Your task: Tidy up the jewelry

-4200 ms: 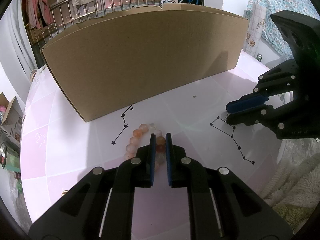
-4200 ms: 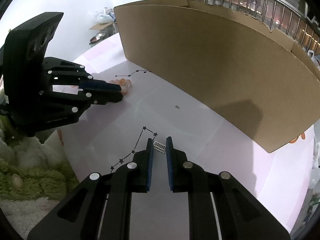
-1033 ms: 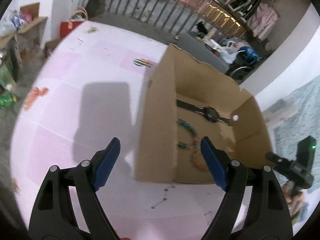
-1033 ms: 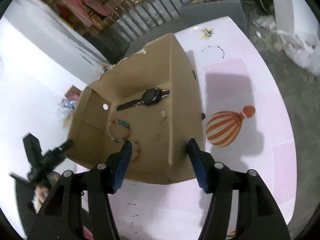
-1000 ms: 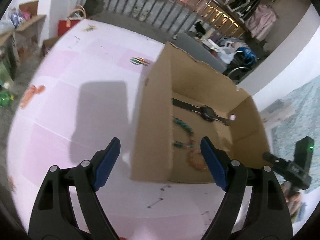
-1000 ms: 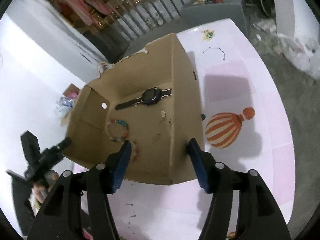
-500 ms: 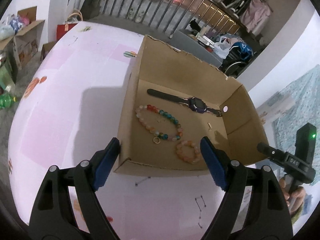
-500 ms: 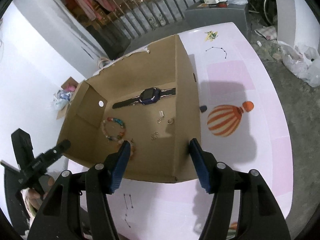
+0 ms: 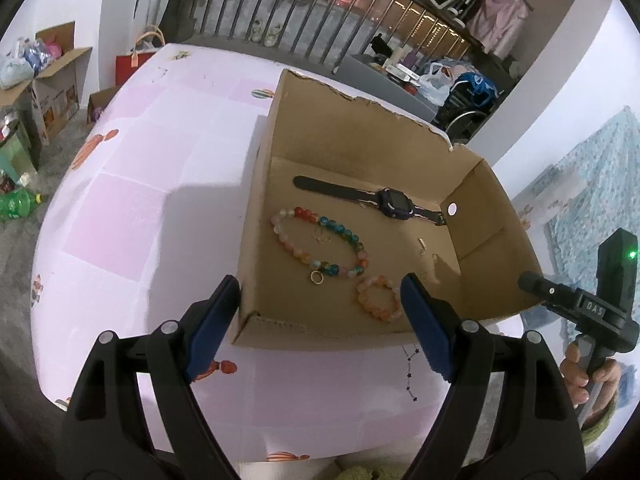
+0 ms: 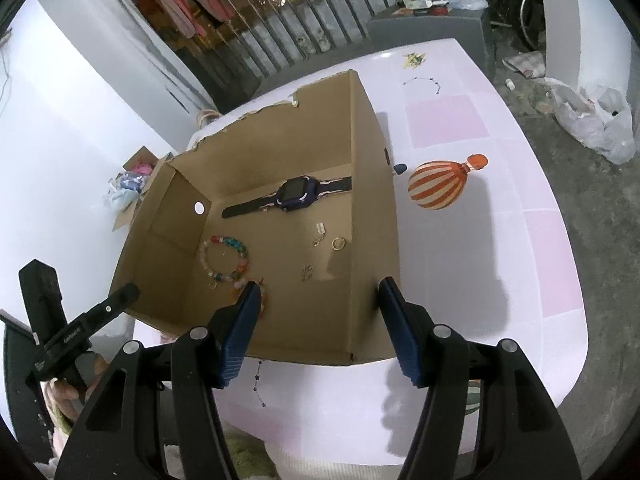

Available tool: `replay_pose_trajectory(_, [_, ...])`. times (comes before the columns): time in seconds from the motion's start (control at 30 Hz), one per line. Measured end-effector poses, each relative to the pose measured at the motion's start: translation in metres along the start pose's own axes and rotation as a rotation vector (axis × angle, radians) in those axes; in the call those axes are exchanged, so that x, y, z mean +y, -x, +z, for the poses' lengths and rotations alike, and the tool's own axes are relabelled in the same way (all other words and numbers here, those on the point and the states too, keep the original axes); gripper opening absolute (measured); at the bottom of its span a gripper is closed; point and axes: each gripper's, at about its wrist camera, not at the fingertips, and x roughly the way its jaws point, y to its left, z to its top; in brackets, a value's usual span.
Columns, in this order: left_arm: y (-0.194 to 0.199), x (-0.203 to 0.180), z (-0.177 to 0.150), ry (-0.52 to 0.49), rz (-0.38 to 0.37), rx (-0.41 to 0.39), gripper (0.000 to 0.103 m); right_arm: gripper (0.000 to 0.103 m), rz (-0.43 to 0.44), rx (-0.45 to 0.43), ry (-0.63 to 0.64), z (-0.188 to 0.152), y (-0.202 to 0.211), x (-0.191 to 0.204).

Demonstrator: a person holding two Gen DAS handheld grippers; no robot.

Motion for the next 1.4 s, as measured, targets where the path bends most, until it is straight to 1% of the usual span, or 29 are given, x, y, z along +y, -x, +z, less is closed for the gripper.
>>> replay_pose_trajectory(0.03, [0.004, -0.002, -0.001, -0.002, 0.013, -0.015, 0.078, 0.061, 0.005, -0.007, -0.005, -0.001, 0.002, -0.001])
replay_pose_trajectory(0.1, [0.016, 0.0, -0.006, -0.013, 0.043, -0.052, 0.079, 0.061, -0.028, -0.061, -0.011, -0.008, 0.014, -0.001])
replay_pose_trajectory(0.13, [0.026, -0.003, -0.01, -0.024, 0.08, -0.092, 0.08, 0.061, -0.039, -0.082, -0.005, -0.012, 0.019, -0.001])
replay_pose_trajectory(0.17, [0.034, -0.005, -0.013, -0.032, 0.107, -0.125, 0.082, 0.066, -0.054, -0.113, 0.005, -0.018, 0.027, 0.0])
replay_pose_trajectory(0.23, [0.049, -0.008, -0.022, -0.044, 0.164, -0.185, 0.085, 0.07, -0.085, -0.167, 0.019, -0.028, 0.039, 0.003])
replay_pose_trajectory(0.3, [0.061, -0.011, -0.029, -0.058, 0.222, -0.222, 0.087, 0.075, -0.129, -0.236, 0.056, -0.04, 0.052, 0.01])
replay_pose_trajectory(0.4, [0.071, -0.02, -0.035, -0.077, 0.287, -0.256, 0.09, 0.086, -0.209, -0.328, 0.093, -0.054, 0.064, 0.022])
replay_pose_trajectory(0.43, [0.072, -0.022, -0.038, -0.086, 0.301, -0.264, 0.091, 0.092, -0.24, -0.365, 0.106, -0.061, 0.067, 0.026])
replay_pose_trajectory(0.47, [0.074, -0.026, -0.042, -0.102, 0.315, -0.273, 0.093, 0.094, -0.26, -0.388, 0.116, -0.066, 0.069, 0.029])
replay_pose_trajectory(0.53, [0.074, -0.031, -0.048, -0.133, 0.328, -0.281, 0.094, 0.097, -0.301, -0.434, 0.14, -0.078, 0.07, 0.036])
replay_pose_trajectory(0.6, [0.072, -0.034, -0.056, -0.155, 0.315, -0.28, 0.095, 0.097, -0.323, -0.449, 0.148, -0.086, 0.068, 0.041])
replay_pose_trajectory(0.7, [0.068, -0.034, -0.064, -0.129, 0.284, -0.253, 0.095, 0.097, -0.357, -0.447, 0.175, -0.097, 0.063, 0.05])
replay_pose_trajectory(0.77, [0.064, -0.034, -0.068, -0.125, 0.298, -0.244, 0.095, 0.097, -0.396, -0.447, 0.196, -0.101, 0.059, 0.056])
replay_pose_trajectory(0.87, [0.064, -0.035, -0.072, -0.136, 0.306, -0.239, 0.095, 0.097, -0.412, -0.442, 0.247, -0.106, 0.053, 0.066])
replay_pose_trajectory(0.97, [0.066, -0.039, -0.073, -0.143, 0.344, -0.265, 0.095, 0.097, -0.438, -0.444, 0.281, -0.111, 0.053, 0.074])
replay_pose_trajectory(1.03, [0.069, -0.04, -0.074, -0.152, 0.353, -0.281, 0.095, 0.097, -0.441, -0.436, 0.306, -0.114, 0.052, 0.079])
replay_pose_trajectory(1.13, [0.069, -0.043, -0.074, -0.146, 0.356, -0.272, 0.095, 0.097, -0.452, -0.435, 0.321, -0.118, 0.052, 0.084])
replay_pose_trajectory(1.27, [0.066, -0.044, -0.071, -0.149, 0.356, -0.231, 0.095, 0.097, -0.422, -0.411, 0.288, -0.115, 0.053, 0.081])
replay_pose_trajectory(1.4, [0.068, -0.045, -0.07, -0.167, 0.399, -0.244, 0.095, 0.097, -0.419, -0.41, 0.261, -0.108, 0.059, 0.079])
